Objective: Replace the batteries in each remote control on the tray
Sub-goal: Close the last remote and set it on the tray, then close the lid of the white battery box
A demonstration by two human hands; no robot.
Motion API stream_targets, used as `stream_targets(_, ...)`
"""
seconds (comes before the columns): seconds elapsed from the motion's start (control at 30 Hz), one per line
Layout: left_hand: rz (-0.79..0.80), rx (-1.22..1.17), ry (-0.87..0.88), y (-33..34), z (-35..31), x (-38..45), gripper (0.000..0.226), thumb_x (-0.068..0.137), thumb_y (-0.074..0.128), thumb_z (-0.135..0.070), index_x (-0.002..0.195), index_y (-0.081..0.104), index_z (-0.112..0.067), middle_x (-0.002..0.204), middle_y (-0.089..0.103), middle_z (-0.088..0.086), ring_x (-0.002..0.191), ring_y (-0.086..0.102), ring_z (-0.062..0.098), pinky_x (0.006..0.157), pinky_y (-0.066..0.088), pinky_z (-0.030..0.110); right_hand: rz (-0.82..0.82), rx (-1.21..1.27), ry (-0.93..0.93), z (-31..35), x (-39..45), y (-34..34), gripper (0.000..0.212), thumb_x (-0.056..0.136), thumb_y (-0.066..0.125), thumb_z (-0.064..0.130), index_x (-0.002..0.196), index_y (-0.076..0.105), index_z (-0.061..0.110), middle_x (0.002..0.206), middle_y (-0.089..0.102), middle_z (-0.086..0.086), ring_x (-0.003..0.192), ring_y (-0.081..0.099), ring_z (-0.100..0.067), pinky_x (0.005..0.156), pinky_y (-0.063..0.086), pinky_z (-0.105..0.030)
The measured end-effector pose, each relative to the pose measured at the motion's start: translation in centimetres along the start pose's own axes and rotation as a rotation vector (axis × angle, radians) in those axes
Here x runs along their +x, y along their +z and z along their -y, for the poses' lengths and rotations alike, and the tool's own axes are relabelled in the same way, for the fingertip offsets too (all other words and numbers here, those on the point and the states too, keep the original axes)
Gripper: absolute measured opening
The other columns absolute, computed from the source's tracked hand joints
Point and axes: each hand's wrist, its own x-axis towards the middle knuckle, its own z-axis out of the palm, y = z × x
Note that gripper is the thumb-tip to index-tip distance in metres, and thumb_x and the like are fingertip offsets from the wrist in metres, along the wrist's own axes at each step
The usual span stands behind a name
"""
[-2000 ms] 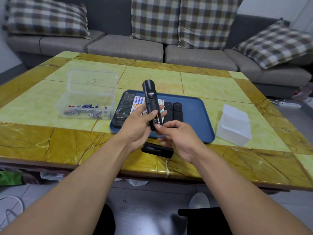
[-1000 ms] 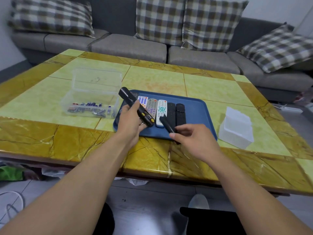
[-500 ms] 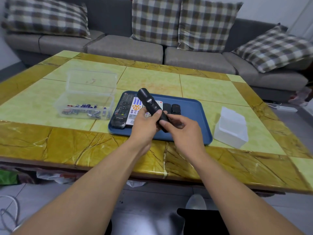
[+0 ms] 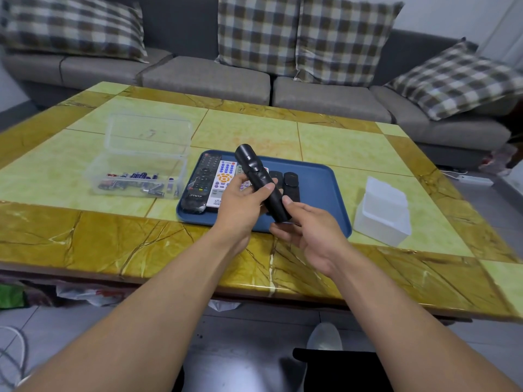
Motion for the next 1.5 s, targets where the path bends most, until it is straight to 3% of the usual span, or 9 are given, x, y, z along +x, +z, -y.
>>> stream_targets(0.43,0.012,0.006,-0.004,0.1,0.0,0.1,0.025,0.101,0.055,-0.009,0.125,0.054,-0.001,0.109,0.074,0.018,0.098,0.074,0.029,0.097,0.055,0.047,-0.041,-0.060,-0.045,-0.1,0.3,0.3,0.022,0.087,0.076,0.019,0.102,0.074,0.002,0.093,0.075,-0.012,0.071,0.067,-0.019,0.071,0.059,-0.025)
stream_targets(0.5,-0.028,0.016,-0.014,0.0,0.1,0.1,0.025,0.099,0.058,-0.008,0.124,0.055,-0.002,0.107,0.075,0.017,0.098,0.074,0.030,0.096,0.056,0.047,-0.107,-0.253,-0.151,-0.5,0.4,0.3,0.017,0.086,0.077,0.024,0.099,0.073,0.014,0.094,0.076,-0.006,0.072,0.070,-0.016,0.076,0.061,-0.029)
stream_targets(0.63,-0.163,0.087,-0.034,0.0,0.9,0.4,0.018,0.092,0.070,-0.010,0.106,0.060,-0.013,0.099,0.076,0.013,0.089,0.076,0.027,0.074,0.061,0.034,-0.234,-0.946,-0.545,-1.4,0.7,0.1,0.046,0.078,0.082,0.030,0.118,0.059,0.031,0.106,0.058,0.016,0.088,0.063,-0.003,0.080,0.054,-0.025)
stream_targets(0.7,-0.135,0.120,-0.033,0.1,0.9,0.3,0.020,0.092,0.071,-0.014,0.109,0.061,-0.014,0.098,0.076,0.012,0.084,0.076,0.024,0.067,0.059,0.028,-0.226,-1.071,-0.632,-1.7,1.0,0.5,0.041,0.083,0.074,0.025,0.121,0.061,0.031,0.106,0.058,0.012,0.091,0.061,-0.008,0.082,0.052,-0.027)
stream_targets(0.77,-0.054,0.131,-0.038,0.4,0.7,0.5,0.029,0.096,0.066,-0.019,0.124,0.057,-0.014,0.103,0.076,0.010,0.091,0.076,0.024,0.077,0.061,0.031,-0.267,-1.082,-0.653,-1.8,1.6,0.6,0.036,0.087,0.066,0.024,0.123,0.062,0.028,0.105,0.064,0.008,0.093,0.061,-0.012,0.082,0.052,-0.029)
stream_targets(0.93,0.118,0.483,0.024,-0.2,0.8,0.6,0.048,0.100,0.059,-0.029,0.146,0.044,-0.025,0.129,0.066,-0.004,0.121,0.062,0.014,0.109,0.046,0.036,-0.472,-0.838,-0.466,-1.2,4.7,-1.9,0.025,0.095,0.060,0.022,0.119,0.067,0.018,0.106,0.073,0.001,0.099,0.067,-0.020,0.083,0.051,-0.031)
stream_targets(1.1,0.277,1.146,0.104,-1.5,1.4,0.2,0.059,0.099,0.059,-0.036,0.153,0.037,-0.029,0.163,0.028,0.005,0.154,0.012,0.020,0.124,0.016,0.041,-0.578,-0.807,-0.270,-0.5,6.5,-4.7,0.030,0.099,0.052,0.025,0.129,0.047,0.024,0.091,0.062,0.003,0.086,0.064,-0.022,0.080,0.053,-0.039)
stream_targets(1.3,0.350,1.222,0.000,-1.2,1.4,0.0,0.064,0.098,0.059,-0.041,0.156,0.033,-0.029,0.166,0.019,0.007,0.155,-0.004,0.022,0.125,0.003,0.044,-0.588,-0.959,-0.249,-0.5,8.2,-4.8,0.018,0.096,0.054,0.026,0.114,0.052,0.022,0.101,0.062,-0.003,0.088,0.062,-0.026,0.070,0.046,-0.033)
stream_targets(1.5,0.354,1.167,0.018,-1.6,2.0,0.4,0.056,0.095,0.064,-0.036,0.147,0.046,-0.028,0.163,0.027,0.003,0.155,-0.003,0.014,0.123,0.013,0.040,-0.549,-0.997,-0.269,-0.8,9.2,-5.2,0.028,0.099,0.058,0.027,0.121,0.067,0.013,0.118,0.068,-0.007,0.107,0.063,-0.026,0.086,0.046,-0.028)
